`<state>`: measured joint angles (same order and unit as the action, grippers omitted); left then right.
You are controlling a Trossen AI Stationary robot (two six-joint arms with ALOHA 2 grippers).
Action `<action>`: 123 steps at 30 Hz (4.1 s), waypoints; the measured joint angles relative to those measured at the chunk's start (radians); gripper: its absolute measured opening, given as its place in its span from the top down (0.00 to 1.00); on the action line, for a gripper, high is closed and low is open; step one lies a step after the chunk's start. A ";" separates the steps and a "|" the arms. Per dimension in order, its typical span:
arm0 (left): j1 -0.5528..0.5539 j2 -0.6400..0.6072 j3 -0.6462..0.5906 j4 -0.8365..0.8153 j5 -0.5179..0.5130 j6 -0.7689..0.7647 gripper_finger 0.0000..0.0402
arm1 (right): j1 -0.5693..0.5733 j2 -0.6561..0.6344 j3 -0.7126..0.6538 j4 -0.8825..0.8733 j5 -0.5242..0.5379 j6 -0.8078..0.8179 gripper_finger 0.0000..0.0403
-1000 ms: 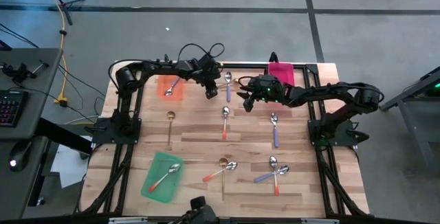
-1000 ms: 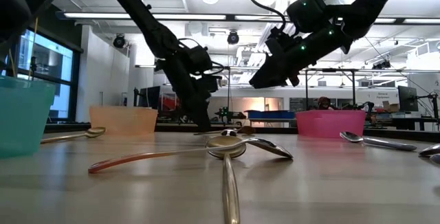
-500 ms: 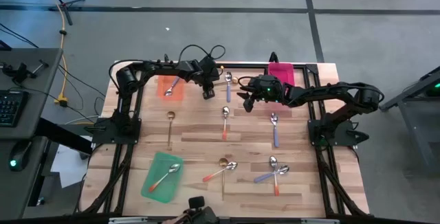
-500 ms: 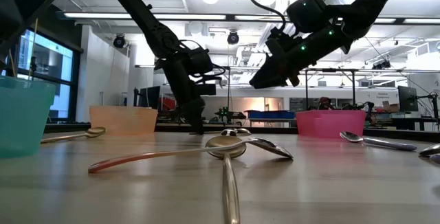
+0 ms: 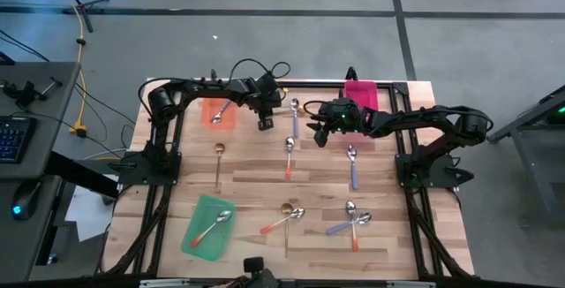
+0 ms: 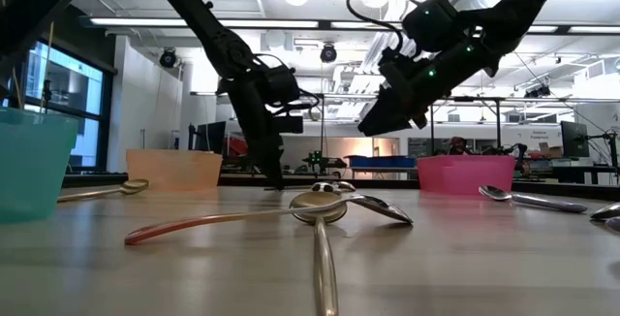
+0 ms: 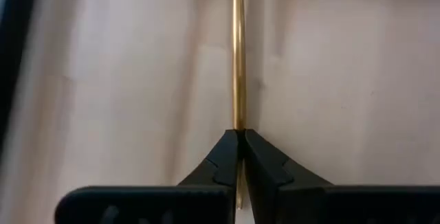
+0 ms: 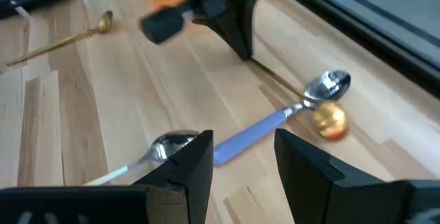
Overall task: Sort silverware by color (type)
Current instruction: Put the gold spoon into the pink bin
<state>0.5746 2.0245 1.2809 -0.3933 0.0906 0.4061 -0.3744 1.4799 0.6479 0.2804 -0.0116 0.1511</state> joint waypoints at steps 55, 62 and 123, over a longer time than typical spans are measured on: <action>0.001 -0.603 -0.700 0.758 0.172 -0.397 1.00 | -0.176 0.669 0.929 -0.948 -0.109 -0.681 0.59; 0.001 -0.603 -0.720 0.759 0.166 -0.395 1.00 | -0.176 0.694 0.929 -0.961 -0.110 -0.685 0.67; 0.000 -0.603 -0.816 0.974 0.112 -0.457 1.00 | -0.597 -0.009 0.185 -0.916 -0.018 -0.042 1.00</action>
<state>0.5747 1.4216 0.4648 0.5804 0.2028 -0.0505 -0.9710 1.4710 0.8326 -0.6352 -0.0299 0.1095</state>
